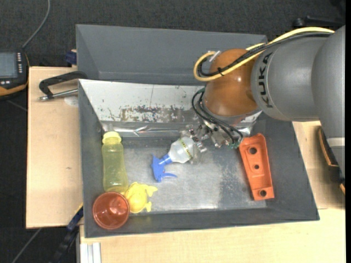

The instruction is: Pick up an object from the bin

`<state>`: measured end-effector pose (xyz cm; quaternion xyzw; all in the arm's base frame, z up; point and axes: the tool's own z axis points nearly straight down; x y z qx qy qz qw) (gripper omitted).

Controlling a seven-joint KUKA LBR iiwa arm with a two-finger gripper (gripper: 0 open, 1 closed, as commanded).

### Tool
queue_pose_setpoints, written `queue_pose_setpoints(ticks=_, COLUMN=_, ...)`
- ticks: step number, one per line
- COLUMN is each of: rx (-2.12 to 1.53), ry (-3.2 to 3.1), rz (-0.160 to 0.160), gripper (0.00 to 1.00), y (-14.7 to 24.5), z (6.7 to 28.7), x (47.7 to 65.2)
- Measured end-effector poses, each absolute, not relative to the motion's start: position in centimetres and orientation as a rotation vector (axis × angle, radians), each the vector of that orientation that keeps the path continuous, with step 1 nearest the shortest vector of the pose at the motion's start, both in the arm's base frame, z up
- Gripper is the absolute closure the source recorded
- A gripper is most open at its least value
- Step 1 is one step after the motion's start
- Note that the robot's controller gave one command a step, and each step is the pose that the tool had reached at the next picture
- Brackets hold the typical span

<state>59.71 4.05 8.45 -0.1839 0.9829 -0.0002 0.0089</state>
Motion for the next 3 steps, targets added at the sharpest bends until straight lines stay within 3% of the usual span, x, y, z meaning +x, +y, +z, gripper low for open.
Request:
queue_pose_setpoints(ticks=1, rx=-0.574, ry=3.071, rz=0.0, gripper=1.0, y=4.1, z=8.4, x=59.7)
queue_pose_setpoints(ticks=2, rx=-0.997, ry=2.959, rz=-0.004, gripper=1.0, y=1.7, z=7.5, x=57.5)
queue_pose_setpoints(ticks=3, rx=-0.996, ry=2.959, rz=-0.004, gripper=1.0, y=1.7, z=7.5, x=57.5)
